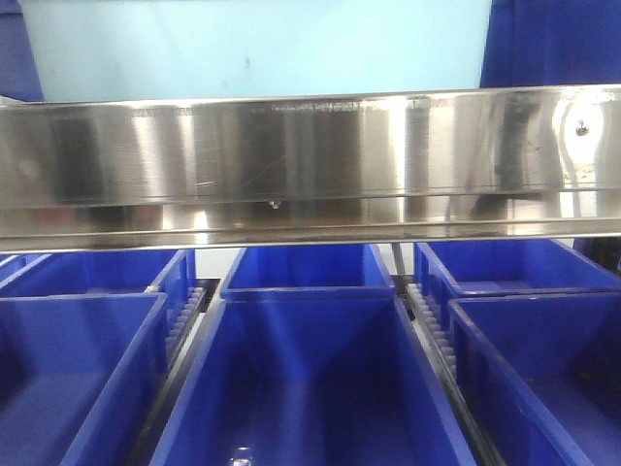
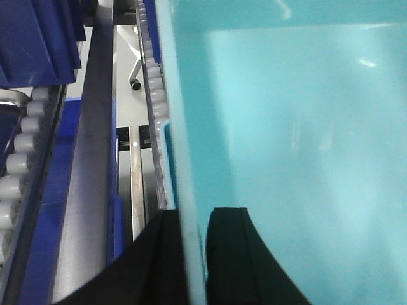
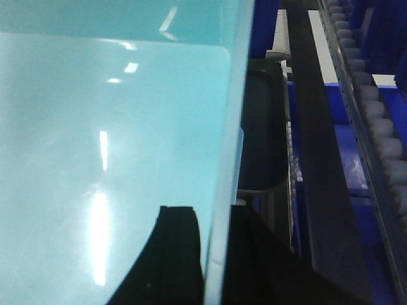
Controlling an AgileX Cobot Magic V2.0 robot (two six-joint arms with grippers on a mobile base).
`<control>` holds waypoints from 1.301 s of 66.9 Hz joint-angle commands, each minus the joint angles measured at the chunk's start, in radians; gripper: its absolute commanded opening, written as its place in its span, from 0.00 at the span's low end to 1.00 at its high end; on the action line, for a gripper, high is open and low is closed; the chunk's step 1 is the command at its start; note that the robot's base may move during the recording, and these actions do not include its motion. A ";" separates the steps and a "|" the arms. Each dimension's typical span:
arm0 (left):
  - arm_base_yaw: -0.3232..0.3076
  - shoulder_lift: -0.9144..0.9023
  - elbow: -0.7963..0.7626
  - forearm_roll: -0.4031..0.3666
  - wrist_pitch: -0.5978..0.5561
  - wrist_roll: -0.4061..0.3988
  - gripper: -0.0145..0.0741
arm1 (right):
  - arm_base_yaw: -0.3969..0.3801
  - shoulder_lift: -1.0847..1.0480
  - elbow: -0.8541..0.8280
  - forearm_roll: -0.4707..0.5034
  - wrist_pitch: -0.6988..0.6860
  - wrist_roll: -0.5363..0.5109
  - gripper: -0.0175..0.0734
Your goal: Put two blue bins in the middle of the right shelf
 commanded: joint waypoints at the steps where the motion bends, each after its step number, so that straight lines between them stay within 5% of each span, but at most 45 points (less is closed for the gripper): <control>1: -0.008 -0.016 0.021 -0.031 -0.086 0.010 0.04 | 0.016 -0.012 0.025 0.017 -0.126 -0.006 0.01; 24: -0.008 -0.016 0.030 -0.031 -0.084 0.010 0.04 | 0.016 -0.012 0.024 0.017 -0.106 -0.006 0.01; 31: -0.008 -0.016 0.030 -0.031 -0.084 0.010 0.14 | 0.016 -0.012 0.024 0.017 -0.112 -0.006 0.01; 38: -0.008 -0.016 0.030 -0.031 -0.084 0.010 0.39 | 0.016 -0.012 0.024 0.017 -0.094 -0.006 0.24; 45: -0.008 -0.016 0.030 -0.031 -0.084 0.010 0.54 | 0.016 -0.012 0.019 0.017 -0.054 -0.006 0.47; 60: -0.008 -0.023 -0.014 -0.031 -0.041 0.010 0.62 | 0.016 -0.037 -0.026 0.019 0.015 -0.006 0.54; 68: -0.008 -0.026 -0.084 -0.031 0.079 0.002 0.62 | 0.016 -0.044 -0.117 0.046 0.170 -0.006 0.54; 87: -0.008 0.106 -0.439 -0.042 0.668 -0.046 0.58 | 0.014 0.020 -0.341 0.135 0.579 -0.006 0.54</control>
